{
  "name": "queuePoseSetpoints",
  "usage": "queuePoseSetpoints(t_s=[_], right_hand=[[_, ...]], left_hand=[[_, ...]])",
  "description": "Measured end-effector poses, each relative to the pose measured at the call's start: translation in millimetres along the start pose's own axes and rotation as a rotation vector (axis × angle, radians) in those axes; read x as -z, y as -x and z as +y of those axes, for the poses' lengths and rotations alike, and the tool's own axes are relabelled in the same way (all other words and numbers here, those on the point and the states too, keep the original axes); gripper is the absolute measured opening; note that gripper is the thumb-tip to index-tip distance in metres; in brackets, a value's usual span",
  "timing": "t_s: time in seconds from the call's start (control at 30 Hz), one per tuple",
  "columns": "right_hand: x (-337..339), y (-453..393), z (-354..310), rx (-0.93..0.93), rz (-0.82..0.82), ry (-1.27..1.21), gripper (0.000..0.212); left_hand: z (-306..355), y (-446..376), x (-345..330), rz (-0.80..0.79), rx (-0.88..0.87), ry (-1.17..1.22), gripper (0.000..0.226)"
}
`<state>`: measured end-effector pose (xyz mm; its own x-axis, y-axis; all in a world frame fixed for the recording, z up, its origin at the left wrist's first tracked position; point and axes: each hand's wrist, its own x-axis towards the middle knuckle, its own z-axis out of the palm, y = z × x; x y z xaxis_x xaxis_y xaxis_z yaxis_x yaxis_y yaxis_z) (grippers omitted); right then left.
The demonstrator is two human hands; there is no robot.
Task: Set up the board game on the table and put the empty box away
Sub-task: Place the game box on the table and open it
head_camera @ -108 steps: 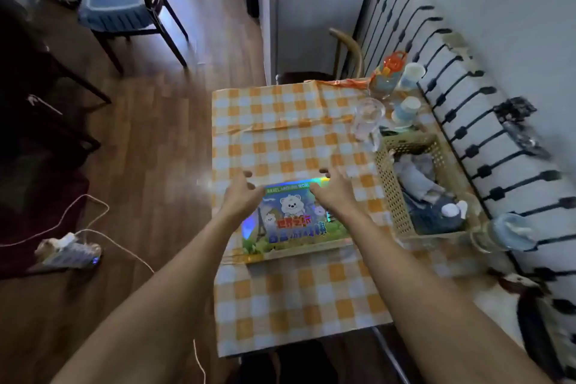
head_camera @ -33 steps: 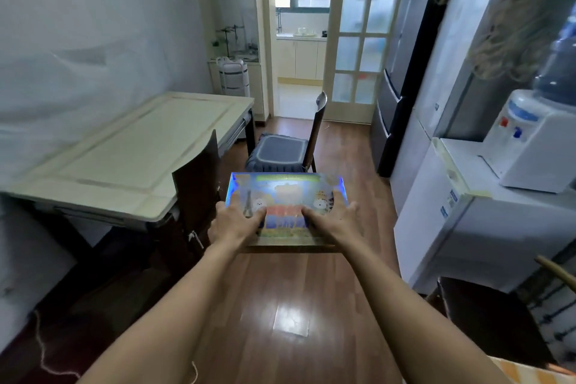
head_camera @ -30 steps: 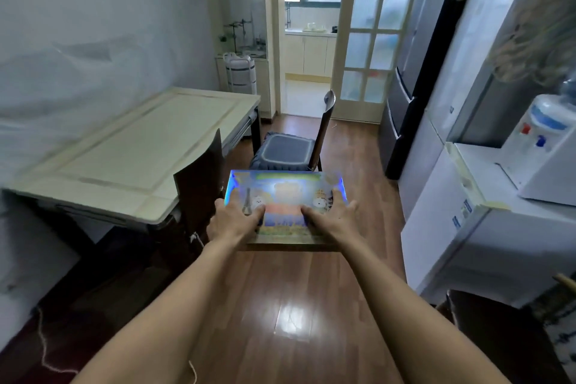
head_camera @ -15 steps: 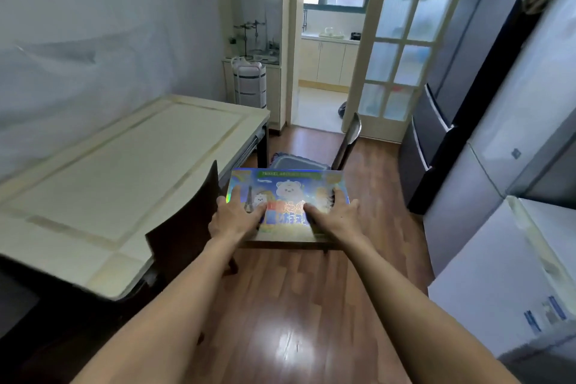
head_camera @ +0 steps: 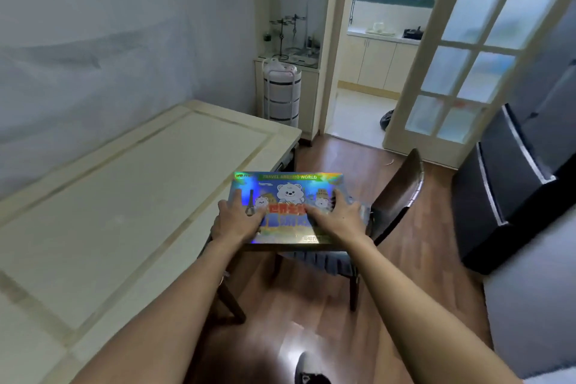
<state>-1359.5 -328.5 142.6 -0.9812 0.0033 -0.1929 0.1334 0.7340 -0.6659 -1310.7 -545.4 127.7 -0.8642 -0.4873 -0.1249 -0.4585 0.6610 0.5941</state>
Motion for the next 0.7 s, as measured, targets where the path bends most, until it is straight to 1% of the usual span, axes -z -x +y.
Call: queuePoseSetpoints(t_s=[0.1, 0.13, 0.27, 0.37, 0.57, 0.6, 0.7], right_hand=[[-10.2, -91.8, -20.5, 0.051, -0.061, -0.001, 0.095], [-13.1, -127.1, -32.2, 0.075, -0.082, 0.013, 0.094], [-23.3, -216.7, -76.6, 0.147, -0.143, 0.067, 0.081], [-37.8, -267.8, -105.5, 0.202, -0.202, 0.083, 0.084], [-82.5, -369.2, -168.0, 0.296, -0.273, 0.118, 0.082], [-98.1, -395.8, -181.9, 0.309, -0.280, 0.136, 0.083], [-110.0, -423.6, -203.2, 0.327, -0.289, 0.125, 0.086]], left_hand=[[17.5, -76.6, -14.8, 0.039, 0.059, -0.013, 0.079], [24.2, -105.4, -18.4, 0.060, 0.090, -0.007, 0.078], [37.2, -177.9, -14.8, 0.110, 0.172, 0.009, 0.078], [37.8, -222.2, -5.7, 0.137, 0.231, 0.033, 0.075], [23.8, -324.8, 4.6, 0.209, 0.289, 0.079, 0.071], [16.3, -355.2, 2.3, 0.221, 0.308, 0.090, 0.070], [8.5, -388.2, 5.0, 0.223, 0.302, 0.125, 0.065]])
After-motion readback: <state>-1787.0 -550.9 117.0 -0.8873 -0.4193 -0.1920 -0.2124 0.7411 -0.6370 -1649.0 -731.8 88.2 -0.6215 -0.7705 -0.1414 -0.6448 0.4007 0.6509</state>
